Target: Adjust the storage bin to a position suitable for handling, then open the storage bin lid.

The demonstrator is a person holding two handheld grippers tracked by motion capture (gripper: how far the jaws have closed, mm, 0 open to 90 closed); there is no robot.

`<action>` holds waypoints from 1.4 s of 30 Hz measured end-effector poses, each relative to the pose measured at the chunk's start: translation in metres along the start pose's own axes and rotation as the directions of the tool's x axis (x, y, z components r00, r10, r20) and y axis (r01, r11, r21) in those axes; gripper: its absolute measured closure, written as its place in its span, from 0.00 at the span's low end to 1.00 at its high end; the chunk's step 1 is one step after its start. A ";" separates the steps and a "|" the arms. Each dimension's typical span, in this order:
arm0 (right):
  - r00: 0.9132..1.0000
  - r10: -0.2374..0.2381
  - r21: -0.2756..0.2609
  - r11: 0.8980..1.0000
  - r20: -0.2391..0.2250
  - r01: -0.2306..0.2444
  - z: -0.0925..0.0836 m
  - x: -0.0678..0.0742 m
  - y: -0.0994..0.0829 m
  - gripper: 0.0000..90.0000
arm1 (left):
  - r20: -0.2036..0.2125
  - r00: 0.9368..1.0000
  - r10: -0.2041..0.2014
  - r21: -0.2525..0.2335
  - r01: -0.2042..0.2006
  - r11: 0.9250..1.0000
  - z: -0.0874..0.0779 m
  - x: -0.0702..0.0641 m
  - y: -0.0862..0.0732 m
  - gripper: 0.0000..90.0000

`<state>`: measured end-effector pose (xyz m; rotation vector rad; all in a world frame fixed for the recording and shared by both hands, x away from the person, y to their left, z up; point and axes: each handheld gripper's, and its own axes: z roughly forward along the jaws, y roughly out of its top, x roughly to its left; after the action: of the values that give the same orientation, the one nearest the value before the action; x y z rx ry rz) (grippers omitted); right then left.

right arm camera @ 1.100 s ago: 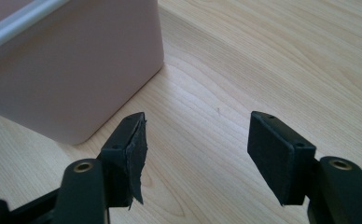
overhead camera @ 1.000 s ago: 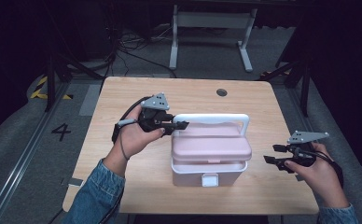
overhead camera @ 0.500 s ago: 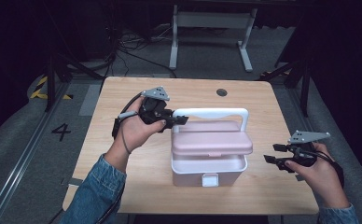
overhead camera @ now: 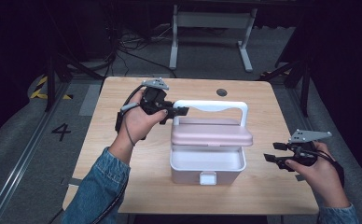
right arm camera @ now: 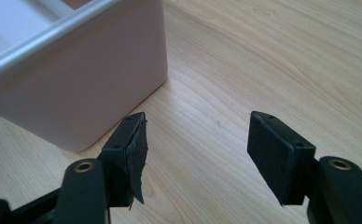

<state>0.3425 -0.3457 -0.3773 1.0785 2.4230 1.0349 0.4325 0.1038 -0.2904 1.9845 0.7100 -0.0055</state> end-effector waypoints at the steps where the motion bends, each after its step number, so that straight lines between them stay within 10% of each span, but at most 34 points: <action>1: 1.000 -0.007 0.000 1.000 0.001 0.007 0.000 0.001 0.001 0.43 | 0.008 1.000 -0.025 -0.003 0.025 1.000 0.000 0.003 0.001 0.81; 15: 0.996 -0.090 -0.113 0.990 -0.004 0.089 -0.015 0.027 0.029 0.43 | 0.000 0.999 -0.049 0.007 0.049 0.999 0.004 0.007 0.008 0.85; 27: 0.980 -0.200 -0.208 0.958 0.007 0.197 -0.015 0.056 0.068 0.41 | -0.005 0.999 -0.042 0.010 0.042 0.999 0.004 0.008 0.010 0.85; 42: 0.979 -0.202 -0.257 0.945 0.038 0.205 -0.009 0.066 0.084 0.48 | -0.015 1.000 -0.019 0.013 0.019 1.000 0.004 0.006 0.009 0.84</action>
<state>0.3374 -0.2626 -0.3098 0.7283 2.2520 1.2278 0.4428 0.1004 -0.2866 1.9917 0.7405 -0.0071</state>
